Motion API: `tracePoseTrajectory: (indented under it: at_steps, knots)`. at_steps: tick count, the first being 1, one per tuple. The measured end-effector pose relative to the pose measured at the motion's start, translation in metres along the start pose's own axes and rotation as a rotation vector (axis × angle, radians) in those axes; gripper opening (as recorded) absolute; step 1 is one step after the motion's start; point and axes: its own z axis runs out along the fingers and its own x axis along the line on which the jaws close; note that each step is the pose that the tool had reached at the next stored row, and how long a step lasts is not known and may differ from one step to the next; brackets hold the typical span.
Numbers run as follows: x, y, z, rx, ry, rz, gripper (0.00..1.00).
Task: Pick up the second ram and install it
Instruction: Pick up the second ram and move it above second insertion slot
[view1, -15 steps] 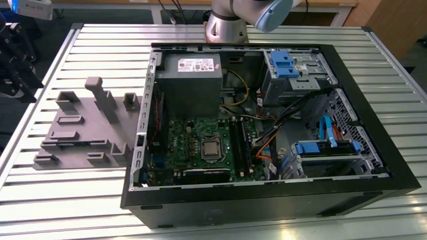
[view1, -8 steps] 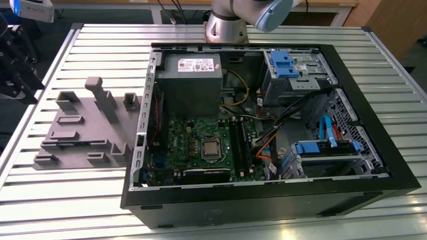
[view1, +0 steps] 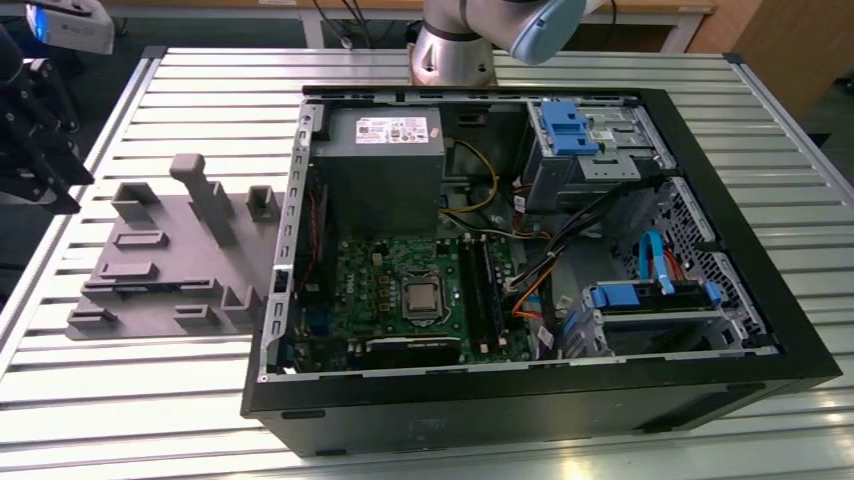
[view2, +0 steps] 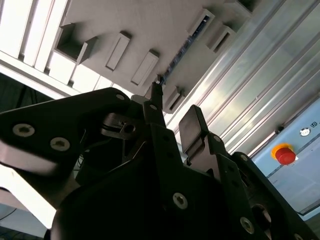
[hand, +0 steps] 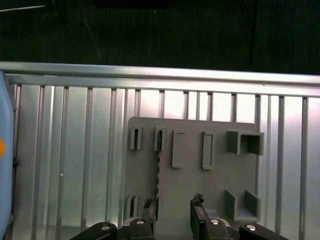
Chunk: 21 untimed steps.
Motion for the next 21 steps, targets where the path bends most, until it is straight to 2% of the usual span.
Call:
tracePoseTrajectory:
  at_steps: [13, 21]
  knots:
    - [0.0001, -0.0001, 0.0127, 0.0, 0.0001, 0.004, 0.41]
    - [0.0003, -0.0001, 0.0146, -0.0001, 0.0002, 0.004, 0.41]
